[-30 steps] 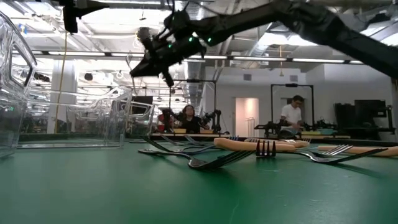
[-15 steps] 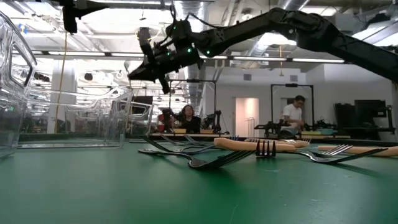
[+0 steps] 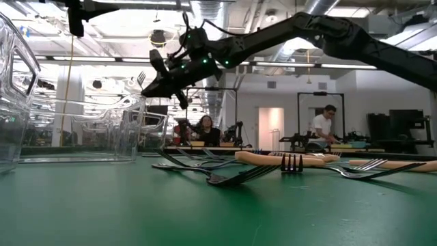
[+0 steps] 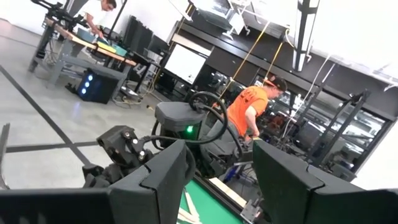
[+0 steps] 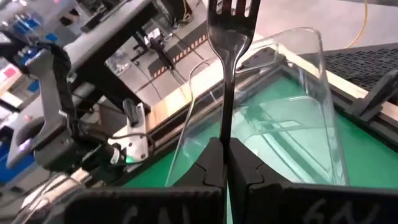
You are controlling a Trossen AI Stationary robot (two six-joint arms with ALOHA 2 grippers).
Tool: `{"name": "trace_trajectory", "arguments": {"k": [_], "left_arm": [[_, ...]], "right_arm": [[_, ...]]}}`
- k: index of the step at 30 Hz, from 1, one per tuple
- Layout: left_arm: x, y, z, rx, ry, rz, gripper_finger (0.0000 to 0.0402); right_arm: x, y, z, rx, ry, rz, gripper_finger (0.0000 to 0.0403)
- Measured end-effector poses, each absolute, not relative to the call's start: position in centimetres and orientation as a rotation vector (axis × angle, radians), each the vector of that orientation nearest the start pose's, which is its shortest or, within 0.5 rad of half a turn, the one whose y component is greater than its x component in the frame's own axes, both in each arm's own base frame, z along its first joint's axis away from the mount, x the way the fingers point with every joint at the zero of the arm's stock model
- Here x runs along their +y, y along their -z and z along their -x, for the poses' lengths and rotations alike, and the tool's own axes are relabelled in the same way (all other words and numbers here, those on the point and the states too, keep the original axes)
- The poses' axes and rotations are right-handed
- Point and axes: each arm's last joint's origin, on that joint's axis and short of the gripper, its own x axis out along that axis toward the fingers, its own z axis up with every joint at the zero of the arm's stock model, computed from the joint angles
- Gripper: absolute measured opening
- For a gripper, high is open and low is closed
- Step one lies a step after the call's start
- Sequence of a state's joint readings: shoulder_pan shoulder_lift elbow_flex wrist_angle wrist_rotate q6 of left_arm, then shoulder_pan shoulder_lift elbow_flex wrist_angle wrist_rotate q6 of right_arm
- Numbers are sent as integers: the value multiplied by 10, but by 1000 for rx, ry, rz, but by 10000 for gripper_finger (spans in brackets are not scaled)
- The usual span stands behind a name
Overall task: Sort silverware by color (type)
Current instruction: Put the black fork into the top transparent bin
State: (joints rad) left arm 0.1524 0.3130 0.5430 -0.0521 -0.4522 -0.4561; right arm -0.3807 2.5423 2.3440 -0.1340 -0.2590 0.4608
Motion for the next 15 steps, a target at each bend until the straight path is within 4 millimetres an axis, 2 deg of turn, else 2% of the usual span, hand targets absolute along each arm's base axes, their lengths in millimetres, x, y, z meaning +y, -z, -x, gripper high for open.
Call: {"name": "trace_trajectory", "arguments": {"k": [4,10,15], "left_arm": [[26,-316,-83,-314,-560,468,172],[26,-316,-83,-312,-562,461,172],[26,-316,-83,-311,-562,461,172]], "right_arm": [[-206,-226,-540,352,220,-506,16],[-205,-218,-537,433,251,-489,40],[-205,-218,-537,435,250,-489,49]]}}
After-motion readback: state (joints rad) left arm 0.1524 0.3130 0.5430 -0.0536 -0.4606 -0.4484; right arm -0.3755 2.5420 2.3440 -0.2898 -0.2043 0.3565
